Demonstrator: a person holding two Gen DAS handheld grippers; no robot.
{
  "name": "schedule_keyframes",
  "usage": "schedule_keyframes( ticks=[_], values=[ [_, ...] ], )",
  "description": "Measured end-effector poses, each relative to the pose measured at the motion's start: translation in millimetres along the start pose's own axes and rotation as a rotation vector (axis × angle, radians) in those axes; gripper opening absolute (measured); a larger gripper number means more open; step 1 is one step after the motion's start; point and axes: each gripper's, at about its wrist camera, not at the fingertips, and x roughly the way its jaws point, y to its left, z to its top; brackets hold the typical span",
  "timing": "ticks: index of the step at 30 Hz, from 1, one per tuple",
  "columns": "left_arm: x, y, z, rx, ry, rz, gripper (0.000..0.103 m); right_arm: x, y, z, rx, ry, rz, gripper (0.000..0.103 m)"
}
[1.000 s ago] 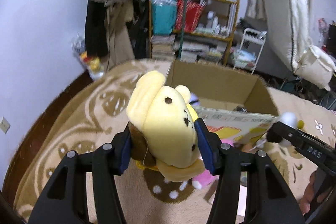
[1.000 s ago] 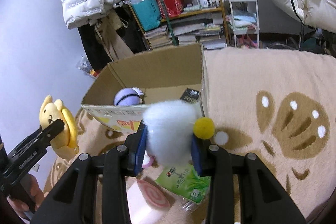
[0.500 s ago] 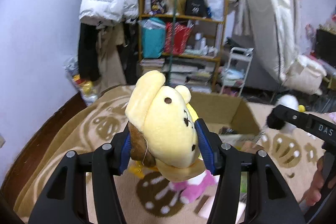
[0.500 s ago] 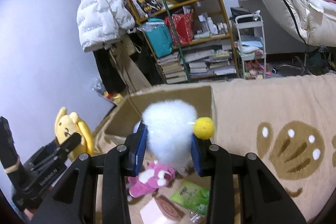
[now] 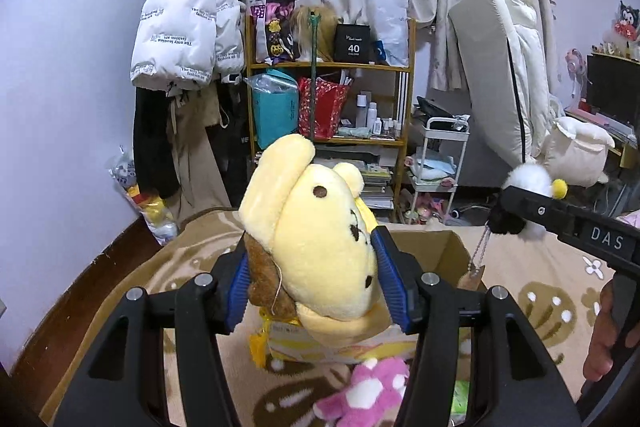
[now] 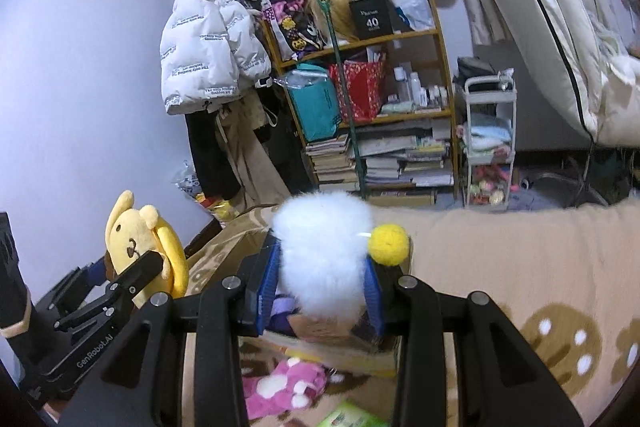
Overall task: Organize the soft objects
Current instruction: 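Close both tools and lift the yellow bear and white chick toward the box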
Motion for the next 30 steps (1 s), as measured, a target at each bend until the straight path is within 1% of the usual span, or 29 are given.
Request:
schedule_keyframes(
  ticks=[3, 9, 12, 14, 17, 23, 30],
  values=[
    [13, -2, 3, 0.017, 0.016, -0.001, 0.055, 9, -3, -4, -0.033, -0.017, -0.028, 0.040],
    [38, -1, -5, -0.002, 0.054, -0.013, 0.056, 35, -21, -22, -0.017, 0.028, -0.031, 0.040],
    [48, -4, -12, 0.018, 0.069, -0.007, 0.056, 52, -31, -32, -0.001, 0.081, -0.046, 0.040],
    [56, -5, -16, 0.013, 0.086, -0.021, 0.056, 61, -37, -37, 0.020, 0.112, -0.053, 0.040],
    [65, -4, -22, 0.000, 0.112, -0.030, 0.057, 68, -43, -43, 0.034, 0.133, -0.058, 0.040],
    [80, -1, -29, -0.011, 0.157, -0.037, 0.058, 76, -41, -49, 0.023, 0.158, -0.065, 0.041],
    [85, -7, -32, 0.021, 0.159, -0.055, 0.059, 75, -31, -49, -0.003, 0.145, -0.055, 0.043]
  ],
)
